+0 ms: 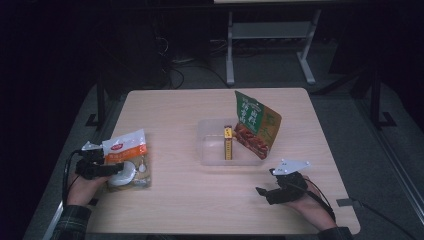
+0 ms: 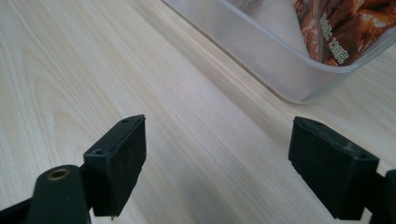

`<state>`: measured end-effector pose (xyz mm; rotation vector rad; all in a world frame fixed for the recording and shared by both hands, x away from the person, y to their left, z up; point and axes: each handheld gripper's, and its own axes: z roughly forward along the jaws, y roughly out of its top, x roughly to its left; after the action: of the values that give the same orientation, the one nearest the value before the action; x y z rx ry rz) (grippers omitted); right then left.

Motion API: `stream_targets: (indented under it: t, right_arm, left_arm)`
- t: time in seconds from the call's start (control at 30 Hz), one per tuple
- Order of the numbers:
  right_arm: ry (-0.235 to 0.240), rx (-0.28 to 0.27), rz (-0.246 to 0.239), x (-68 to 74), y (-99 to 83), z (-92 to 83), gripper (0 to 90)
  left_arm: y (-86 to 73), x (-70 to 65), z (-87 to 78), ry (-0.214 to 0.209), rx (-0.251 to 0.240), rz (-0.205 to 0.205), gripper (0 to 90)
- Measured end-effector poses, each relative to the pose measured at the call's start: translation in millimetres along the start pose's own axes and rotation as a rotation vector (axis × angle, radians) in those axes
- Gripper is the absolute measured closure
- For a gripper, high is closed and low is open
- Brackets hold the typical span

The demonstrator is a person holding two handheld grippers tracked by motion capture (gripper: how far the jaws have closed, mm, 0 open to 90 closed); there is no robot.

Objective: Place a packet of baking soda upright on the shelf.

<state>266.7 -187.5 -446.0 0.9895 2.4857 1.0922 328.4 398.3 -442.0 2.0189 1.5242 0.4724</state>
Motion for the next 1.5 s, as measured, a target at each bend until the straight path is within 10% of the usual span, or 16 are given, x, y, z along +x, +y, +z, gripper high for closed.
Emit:
stream_targets:
  t: [0.47, 0.77, 1.13, 1.5]
  right_arm:
    - [0.002, 0.003, -0.001, 0.4, 0.1, 0.4, 19.1]
    - [0.025, 0.010, -0.011, 2.1, 1.0, 1.7, 19.6]
    - [0.088, 0.023, 0.025, 5.1, 6.5, 2.4, 23.2]
    - [0.295, -0.048, 0.075, 19.2, 21.7, 13.2, 24.8]
  left_arm:
    - [3.5, -6.7, 5.1, -0.129, 0.004, -0.018, 38.4]
    - [7.1, -8.8, 5.5, -0.155, -0.007, 0.009, 85.2]
    - [14.6, -24.9, -8.4, -0.278, -0.081, 0.093, 89.4]
    - [26.6, -67.9, -40.2, -0.438, -0.268, 0.178, 89.9]
